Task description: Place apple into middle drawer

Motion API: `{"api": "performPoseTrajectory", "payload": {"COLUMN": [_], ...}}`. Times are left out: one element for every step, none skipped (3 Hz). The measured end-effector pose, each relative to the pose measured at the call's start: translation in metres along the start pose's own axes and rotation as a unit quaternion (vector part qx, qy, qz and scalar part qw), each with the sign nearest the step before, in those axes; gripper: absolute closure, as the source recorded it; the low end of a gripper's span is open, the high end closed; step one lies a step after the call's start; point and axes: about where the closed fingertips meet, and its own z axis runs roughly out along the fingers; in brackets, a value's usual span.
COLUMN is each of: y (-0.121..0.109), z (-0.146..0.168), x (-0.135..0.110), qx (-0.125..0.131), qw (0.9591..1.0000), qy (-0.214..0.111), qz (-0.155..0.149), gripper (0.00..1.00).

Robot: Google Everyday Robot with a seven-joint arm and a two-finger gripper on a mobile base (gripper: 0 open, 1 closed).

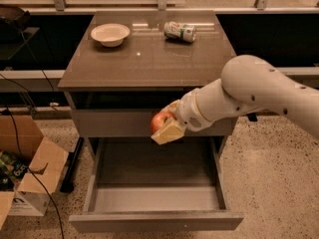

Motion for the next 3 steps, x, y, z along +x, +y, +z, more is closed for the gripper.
{"api": "performPoseTrajectory", "payload": {"y": [-0.001,-0.005,-0.009], "z": [0.004,0.011,0.038], "x": [0.001,0.004,0.030], "qx": [0.002,0.003,-0.013], "qw": [1.0000,0.9999,0.9998], "qy": [-0.002,0.010,0.013], "qz": [0.002,0.003,0.005], "gripper": [1.00,1.00,1.00]}}
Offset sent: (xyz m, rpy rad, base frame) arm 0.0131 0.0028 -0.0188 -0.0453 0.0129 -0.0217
